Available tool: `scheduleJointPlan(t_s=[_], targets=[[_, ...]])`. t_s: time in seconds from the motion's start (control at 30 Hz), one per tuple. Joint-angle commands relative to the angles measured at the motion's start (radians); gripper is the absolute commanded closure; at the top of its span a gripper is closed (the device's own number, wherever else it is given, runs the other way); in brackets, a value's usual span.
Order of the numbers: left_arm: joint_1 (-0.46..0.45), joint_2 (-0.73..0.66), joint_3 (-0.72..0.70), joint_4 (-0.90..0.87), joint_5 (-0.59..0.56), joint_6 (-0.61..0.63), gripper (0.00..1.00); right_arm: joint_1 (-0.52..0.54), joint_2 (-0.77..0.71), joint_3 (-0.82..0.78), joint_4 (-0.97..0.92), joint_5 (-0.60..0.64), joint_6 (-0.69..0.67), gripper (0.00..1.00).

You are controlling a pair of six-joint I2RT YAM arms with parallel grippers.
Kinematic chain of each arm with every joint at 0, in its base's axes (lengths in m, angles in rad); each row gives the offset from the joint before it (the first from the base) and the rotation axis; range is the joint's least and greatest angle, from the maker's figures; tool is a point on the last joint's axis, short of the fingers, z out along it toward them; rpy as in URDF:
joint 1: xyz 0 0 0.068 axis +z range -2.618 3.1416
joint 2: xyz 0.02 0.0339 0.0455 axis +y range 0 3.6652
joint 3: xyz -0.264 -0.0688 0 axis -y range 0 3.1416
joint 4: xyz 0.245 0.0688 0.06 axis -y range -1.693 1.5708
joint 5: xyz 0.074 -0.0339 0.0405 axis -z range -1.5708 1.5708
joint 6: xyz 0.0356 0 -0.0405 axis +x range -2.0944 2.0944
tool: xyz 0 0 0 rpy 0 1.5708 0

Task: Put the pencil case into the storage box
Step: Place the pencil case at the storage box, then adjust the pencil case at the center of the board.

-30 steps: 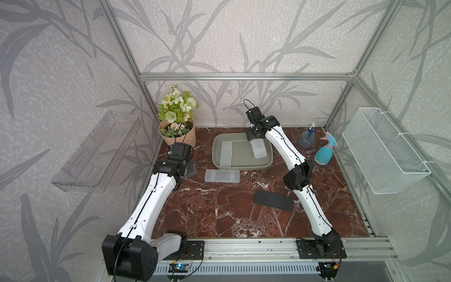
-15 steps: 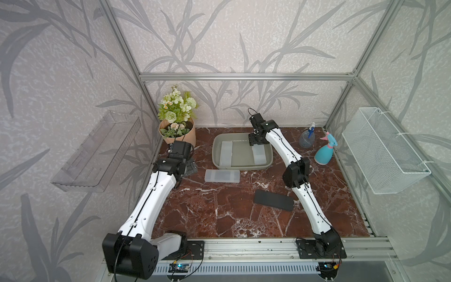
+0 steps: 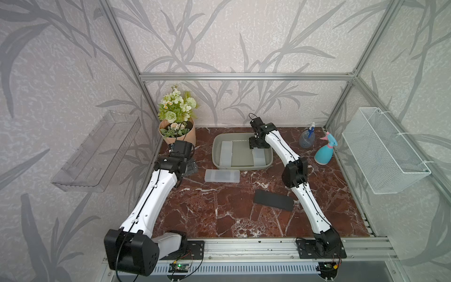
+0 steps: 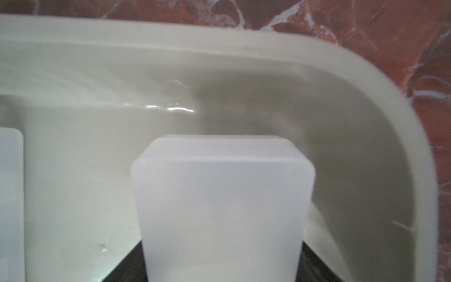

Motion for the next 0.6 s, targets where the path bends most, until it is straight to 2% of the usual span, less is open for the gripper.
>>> scheduleJointPlan(t_s=[0.0,0.27,0.43,0.57], targets=[[0.006,0.009,0.029,0.008,-0.008,-0.022,0.0,-0.018,0.028,-0.001,-0.021,0.01,0.007,0.24],[0.005,0.012,0.024,0.02,-0.002,-0.031,0.0,-0.023,0.0,0.001,0.003,-0.02,-0.04,0.07],[0.005,0.018,0.027,0.041,0.034,-0.021,0.0,0.005,-0.091,0.01,0.065,-0.021,-0.099,0.04],[0.004,0.032,0.015,0.103,0.137,-0.051,0.0,0.027,-0.207,0.048,0.095,-0.036,-0.143,0.04]])
